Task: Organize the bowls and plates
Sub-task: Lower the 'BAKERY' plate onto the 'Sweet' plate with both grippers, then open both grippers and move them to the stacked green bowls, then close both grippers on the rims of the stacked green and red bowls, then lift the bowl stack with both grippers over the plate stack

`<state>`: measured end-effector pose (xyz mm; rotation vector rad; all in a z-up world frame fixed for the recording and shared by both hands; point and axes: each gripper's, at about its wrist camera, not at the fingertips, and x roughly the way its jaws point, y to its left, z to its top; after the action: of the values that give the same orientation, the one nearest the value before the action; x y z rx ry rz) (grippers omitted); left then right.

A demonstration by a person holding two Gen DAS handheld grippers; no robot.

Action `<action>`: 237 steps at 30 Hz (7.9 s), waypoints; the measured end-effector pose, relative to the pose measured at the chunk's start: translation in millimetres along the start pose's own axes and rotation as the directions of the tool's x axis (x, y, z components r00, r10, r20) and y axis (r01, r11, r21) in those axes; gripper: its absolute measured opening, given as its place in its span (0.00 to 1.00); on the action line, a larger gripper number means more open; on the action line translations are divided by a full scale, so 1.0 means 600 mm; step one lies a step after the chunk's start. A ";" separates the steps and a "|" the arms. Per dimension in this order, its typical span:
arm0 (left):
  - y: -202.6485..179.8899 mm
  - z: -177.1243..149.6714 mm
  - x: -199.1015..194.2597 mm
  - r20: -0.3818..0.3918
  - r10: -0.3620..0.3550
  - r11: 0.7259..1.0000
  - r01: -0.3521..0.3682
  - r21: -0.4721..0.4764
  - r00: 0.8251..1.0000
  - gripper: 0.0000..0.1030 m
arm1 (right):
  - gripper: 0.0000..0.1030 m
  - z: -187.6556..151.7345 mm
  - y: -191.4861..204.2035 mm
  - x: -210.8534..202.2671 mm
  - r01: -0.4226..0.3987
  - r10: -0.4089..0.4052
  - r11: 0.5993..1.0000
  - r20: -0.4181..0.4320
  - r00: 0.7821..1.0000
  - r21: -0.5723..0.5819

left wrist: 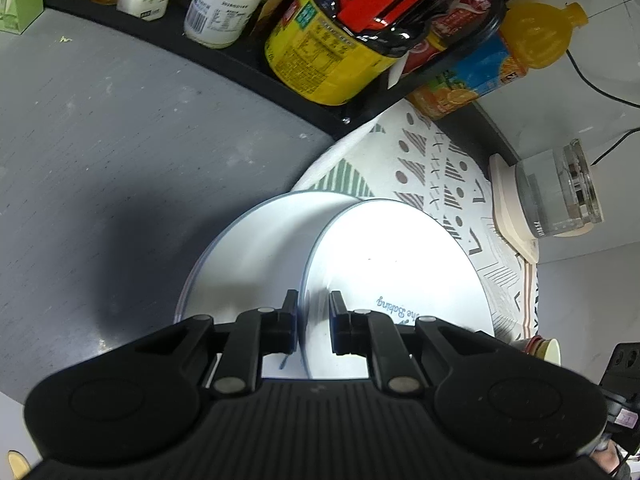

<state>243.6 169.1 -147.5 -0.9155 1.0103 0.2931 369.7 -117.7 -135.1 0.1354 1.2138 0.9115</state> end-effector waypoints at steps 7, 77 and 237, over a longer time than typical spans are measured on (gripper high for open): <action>0.008 -0.007 0.013 -0.022 0.010 1.000 -0.009 0.008 1.000 0.12 | 0.08 -0.003 0.007 0.000 0.026 -0.026 1.000 0.004 1.000 -0.013; -0.026 -0.025 -0.001 0.084 0.258 0.924 -0.272 0.268 0.962 0.14 | 0.34 -0.030 0.012 0.065 0.166 -0.167 0.986 -0.041 0.985 -0.024; -0.403 -0.127 0.097 -0.107 0.007 0.976 0.017 0.218 0.994 0.29 | 0.31 -0.047 -0.251 -0.240 0.085 -0.154 0.943 0.195 0.969 0.321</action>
<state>373.6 -47.4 -85.7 -0.7398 1.1157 0.1260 418.1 -322.1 -120.3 0.3996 1.1392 0.5767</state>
